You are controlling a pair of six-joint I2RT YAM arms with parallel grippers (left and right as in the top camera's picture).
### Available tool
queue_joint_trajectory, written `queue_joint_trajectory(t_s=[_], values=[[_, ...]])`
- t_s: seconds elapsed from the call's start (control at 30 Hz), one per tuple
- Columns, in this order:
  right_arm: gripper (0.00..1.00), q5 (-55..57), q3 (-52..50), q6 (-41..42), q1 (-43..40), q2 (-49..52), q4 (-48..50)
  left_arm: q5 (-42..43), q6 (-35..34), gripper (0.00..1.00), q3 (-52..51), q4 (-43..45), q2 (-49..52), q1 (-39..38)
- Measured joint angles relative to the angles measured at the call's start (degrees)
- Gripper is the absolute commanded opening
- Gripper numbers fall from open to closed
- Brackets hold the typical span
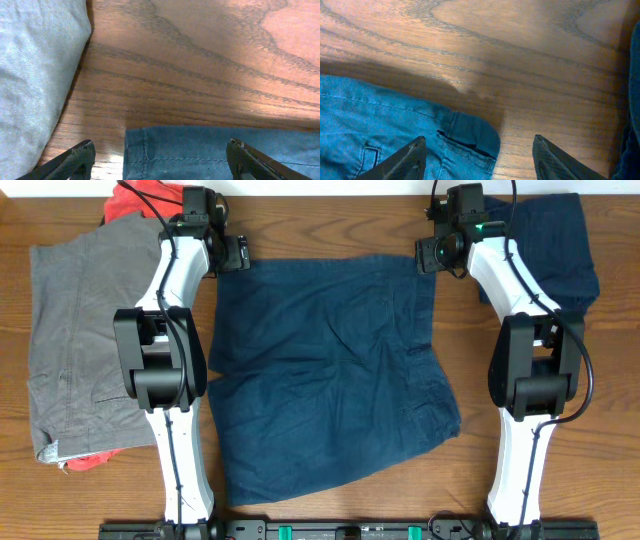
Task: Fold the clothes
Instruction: 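Grasp the navy shorts' top waistband corners with both grippers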
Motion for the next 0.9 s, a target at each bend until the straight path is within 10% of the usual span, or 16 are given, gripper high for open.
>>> queue_joint_trajectory(t_s=[0.3,0.5,0.73,0.9], values=[[0.64,-0.44,0.00,0.00,0.00,0.00,-0.72,-0.13,0.46,0.81,0.00,-0.07,1.88,-0.07],[0.61,-0.46,0.00,-0.02,0.00,0.00,-0.87,0.17,0.46,0.48,0.02,-0.28,1.90,-0.24],[0.60,-0.46,0.00,-0.02,0.00,0.00,-1.27,0.33,0.79,0.39,0.04,-1.31,1.90,-1.40],[0.59,-0.46,0.00,-0.02,0.00,0.00,-2.27,-0.46,0.55,0.06,0.04,-1.84,1.90,-1.84]])
